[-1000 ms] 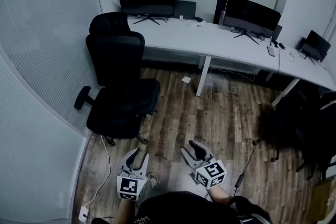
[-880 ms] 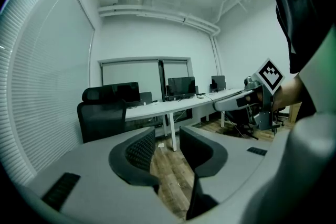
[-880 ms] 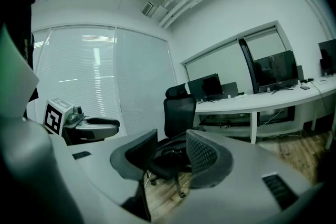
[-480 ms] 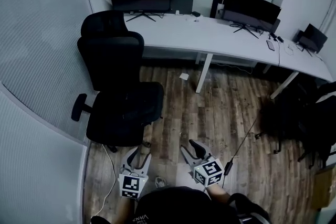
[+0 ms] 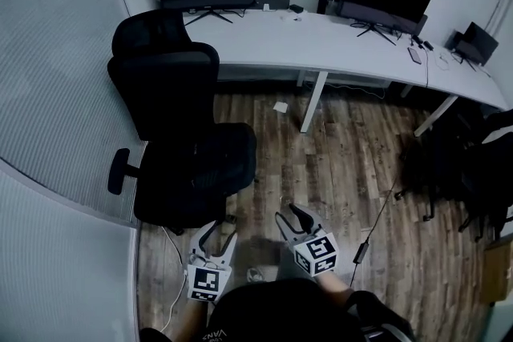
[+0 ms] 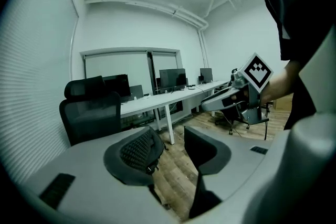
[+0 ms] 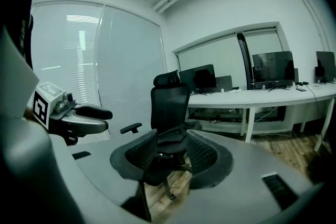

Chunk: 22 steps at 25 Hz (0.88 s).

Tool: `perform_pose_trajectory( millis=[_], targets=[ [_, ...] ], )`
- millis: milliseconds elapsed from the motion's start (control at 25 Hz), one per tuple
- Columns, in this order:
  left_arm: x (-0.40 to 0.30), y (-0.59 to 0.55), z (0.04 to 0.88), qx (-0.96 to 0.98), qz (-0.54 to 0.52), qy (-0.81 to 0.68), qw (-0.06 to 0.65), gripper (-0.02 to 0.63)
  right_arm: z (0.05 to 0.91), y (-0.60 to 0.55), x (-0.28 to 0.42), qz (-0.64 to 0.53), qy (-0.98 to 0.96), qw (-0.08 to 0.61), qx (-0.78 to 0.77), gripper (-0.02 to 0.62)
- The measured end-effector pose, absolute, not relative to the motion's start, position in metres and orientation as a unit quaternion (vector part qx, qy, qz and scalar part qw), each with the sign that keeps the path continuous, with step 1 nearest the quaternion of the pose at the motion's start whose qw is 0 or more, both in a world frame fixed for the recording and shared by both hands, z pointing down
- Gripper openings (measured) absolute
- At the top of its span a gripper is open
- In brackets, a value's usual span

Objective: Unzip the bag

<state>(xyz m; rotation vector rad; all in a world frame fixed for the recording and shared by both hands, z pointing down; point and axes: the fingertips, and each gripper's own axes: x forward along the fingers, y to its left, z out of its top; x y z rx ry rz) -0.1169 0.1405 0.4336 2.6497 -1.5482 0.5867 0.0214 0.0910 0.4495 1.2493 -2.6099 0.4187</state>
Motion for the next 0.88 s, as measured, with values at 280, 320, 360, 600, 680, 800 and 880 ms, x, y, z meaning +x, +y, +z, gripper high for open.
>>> perform_pose_trajectory(
  millis=[280, 320, 360, 600, 680, 800, 880],
  targets=[
    [-0.118, 0.101, 0.459, 0.838, 0.197, -0.509, 0.021, 0.195, 0.488, 0.038, 0.01, 0.137, -0.895, 0.139, 0.402, 0.152],
    [-0.117, 0.093, 0.462, 0.836, 0.196, -0.513, 0.023, 0.195, 0.494, 0.029, 0.009, 0.133, -0.897, 0.144, 0.396, 0.152],
    [-0.116, 0.086, 0.466, 0.834, 0.197, -0.515, 0.025, 0.195, 0.501, 0.021, 0.008, 0.128, -0.9, 0.15, 0.39, 0.152],
    [-0.109, 0.041, 0.504, 0.825, 0.214, -0.521, 0.045, 0.195, 0.545, -0.026, -0.002, 0.104, -0.909, 0.183, 0.36, 0.152],
    [-0.109, 0.025, 0.518, 0.821, 0.22, -0.524, 0.052, 0.196, 0.562, -0.039, -0.006, 0.099, -0.91, 0.196, 0.351, 0.152],
    [-0.107, 0.0, 0.537, 0.817, 0.223, -0.529, 0.06, 0.195, 0.588, -0.056, -0.012, 0.093, -0.911, 0.216, 0.339, 0.152],
    [-0.107, -0.012, 0.551, 0.816, 0.231, -0.527, 0.064, 0.195, 0.606, -0.064, -0.018, 0.092, -0.912, 0.228, 0.328, 0.152]
  ],
)
